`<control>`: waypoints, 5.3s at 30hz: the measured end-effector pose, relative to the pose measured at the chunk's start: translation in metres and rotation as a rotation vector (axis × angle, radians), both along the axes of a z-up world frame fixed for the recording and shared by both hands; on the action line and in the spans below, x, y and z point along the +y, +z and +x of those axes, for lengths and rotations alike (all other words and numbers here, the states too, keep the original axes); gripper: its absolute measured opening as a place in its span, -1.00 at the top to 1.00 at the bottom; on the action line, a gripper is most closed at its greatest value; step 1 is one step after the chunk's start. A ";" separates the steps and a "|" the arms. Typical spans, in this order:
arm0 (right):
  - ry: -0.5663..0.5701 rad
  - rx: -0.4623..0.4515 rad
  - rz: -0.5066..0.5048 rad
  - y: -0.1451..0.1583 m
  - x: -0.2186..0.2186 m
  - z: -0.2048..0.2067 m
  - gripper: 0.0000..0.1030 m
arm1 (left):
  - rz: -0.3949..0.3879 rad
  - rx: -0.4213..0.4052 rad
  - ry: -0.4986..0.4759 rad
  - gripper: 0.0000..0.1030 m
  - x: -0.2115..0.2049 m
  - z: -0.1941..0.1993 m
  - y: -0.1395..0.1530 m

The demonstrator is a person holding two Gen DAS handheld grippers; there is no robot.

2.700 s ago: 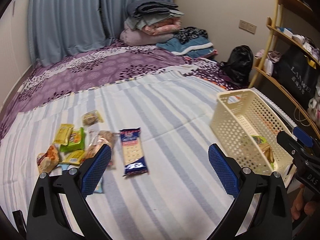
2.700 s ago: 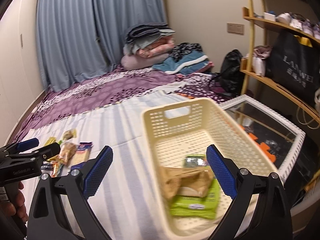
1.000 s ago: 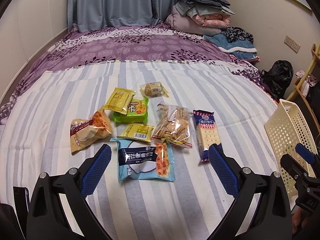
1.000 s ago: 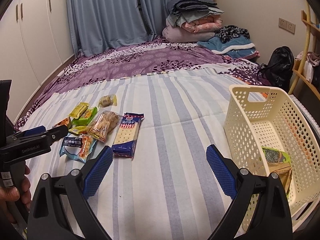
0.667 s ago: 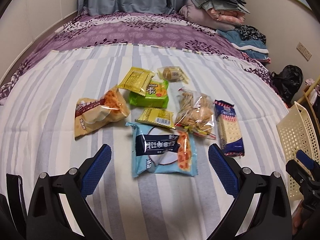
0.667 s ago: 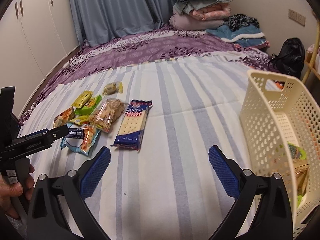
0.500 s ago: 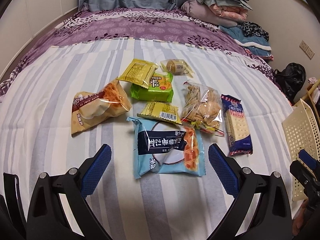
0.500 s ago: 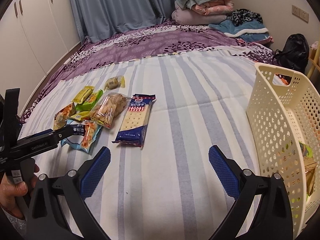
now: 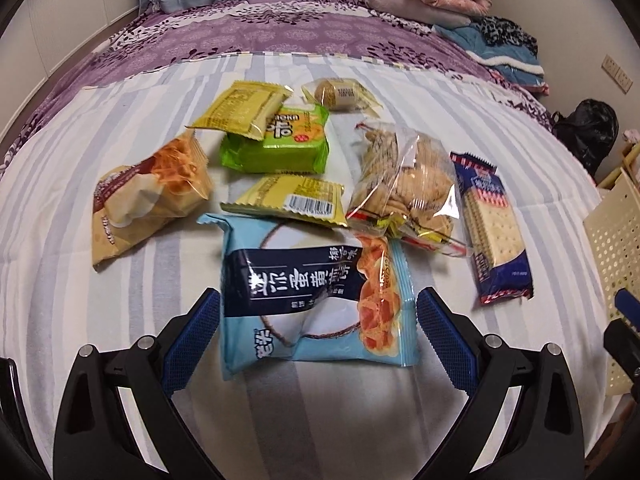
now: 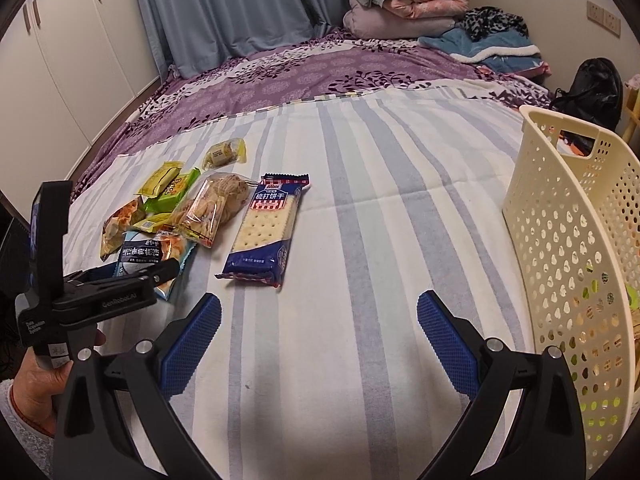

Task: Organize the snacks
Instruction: 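Grasp the blue coconut bag with the left tool while the right tool grasps the blue Mixx cracker pack, then carry the blue bag and cracker pack toward the cream basket, then open the right tool to drop the cracker pack into the basket, then move the blue coconut bag over the basket and open the left tool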

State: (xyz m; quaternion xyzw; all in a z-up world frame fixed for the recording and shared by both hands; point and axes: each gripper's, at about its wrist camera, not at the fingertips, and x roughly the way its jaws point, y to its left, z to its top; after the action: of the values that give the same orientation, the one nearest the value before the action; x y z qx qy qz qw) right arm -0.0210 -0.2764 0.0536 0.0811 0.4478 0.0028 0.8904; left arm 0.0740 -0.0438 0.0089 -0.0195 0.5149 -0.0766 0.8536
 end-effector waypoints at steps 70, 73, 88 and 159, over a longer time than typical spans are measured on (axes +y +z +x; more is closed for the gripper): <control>0.127 0.047 -0.120 -0.050 0.053 0.099 0.13 | 0.006 -0.151 0.035 -0.80 0.034 -0.027 0.054; 0.120 0.046 -0.102 -0.047 0.049 0.094 0.14 | 0.003 -0.154 0.029 -0.80 0.033 -0.028 0.055; 0.091 -0.045 -0.048 -0.003 0.028 0.062 0.14 | 0.001 -0.192 -0.009 -0.80 0.021 -0.038 0.073; -0.474 -0.254 -0.016 0.054 -0.187 -0.111 -0.11 | 0.034 -0.358 -0.304 -0.80 -0.116 -0.093 0.152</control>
State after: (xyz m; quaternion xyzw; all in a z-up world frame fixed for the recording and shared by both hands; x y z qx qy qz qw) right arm -0.1318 -0.4635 0.1079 0.1758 0.3013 -0.1990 0.9158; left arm -0.0188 -0.1601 0.1604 0.0863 0.3535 -0.1978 0.9102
